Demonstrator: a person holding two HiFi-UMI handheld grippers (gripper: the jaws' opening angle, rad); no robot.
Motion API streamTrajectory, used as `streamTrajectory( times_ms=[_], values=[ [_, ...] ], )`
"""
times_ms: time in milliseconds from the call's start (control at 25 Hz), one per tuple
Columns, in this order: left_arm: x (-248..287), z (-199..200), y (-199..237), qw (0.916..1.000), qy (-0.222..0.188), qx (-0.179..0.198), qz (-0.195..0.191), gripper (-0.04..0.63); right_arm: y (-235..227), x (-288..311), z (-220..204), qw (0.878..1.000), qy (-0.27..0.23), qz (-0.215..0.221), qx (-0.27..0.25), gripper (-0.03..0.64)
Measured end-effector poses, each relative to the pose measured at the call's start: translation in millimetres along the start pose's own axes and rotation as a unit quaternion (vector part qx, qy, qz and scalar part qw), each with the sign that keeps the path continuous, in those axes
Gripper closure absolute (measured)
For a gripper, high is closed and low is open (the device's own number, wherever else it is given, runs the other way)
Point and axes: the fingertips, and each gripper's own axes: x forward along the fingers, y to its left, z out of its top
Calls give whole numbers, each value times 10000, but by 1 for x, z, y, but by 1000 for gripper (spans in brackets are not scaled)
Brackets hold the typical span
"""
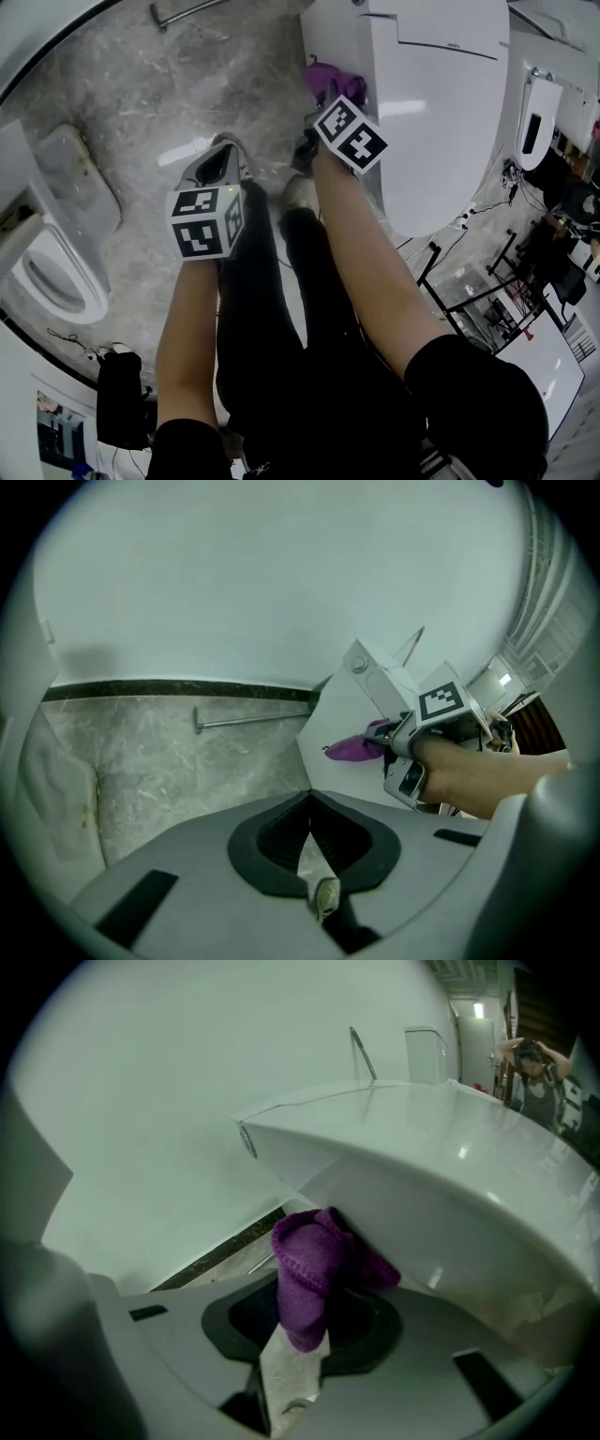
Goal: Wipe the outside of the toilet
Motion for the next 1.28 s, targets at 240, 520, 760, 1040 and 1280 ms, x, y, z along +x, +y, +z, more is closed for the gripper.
streamTrajectory(
  times_ms=[240, 520, 760, 1040, 1280],
  values=[
    [15, 33, 30, 9999, 74, 85, -51, 588, 28, 38, 23, 10000, -79, 23, 39, 506],
    [42, 54, 38, 9995, 193, 73, -223, 588, 55, 75, 47, 9998, -147, 91, 91, 506],
    [58, 69, 41, 9986, 271, 187, -415, 588, 78, 102, 67, 9993, -279, 218, -107, 506],
    [65, 82, 58, 9981, 326, 294, -443, 588, 97, 128, 90, 9990, -374, 189, 134, 506],
    [69, 85, 71, 9982, 324, 263, -436, 588, 112, 147, 103, 9984, -422, 230, 288, 506]
  ],
)
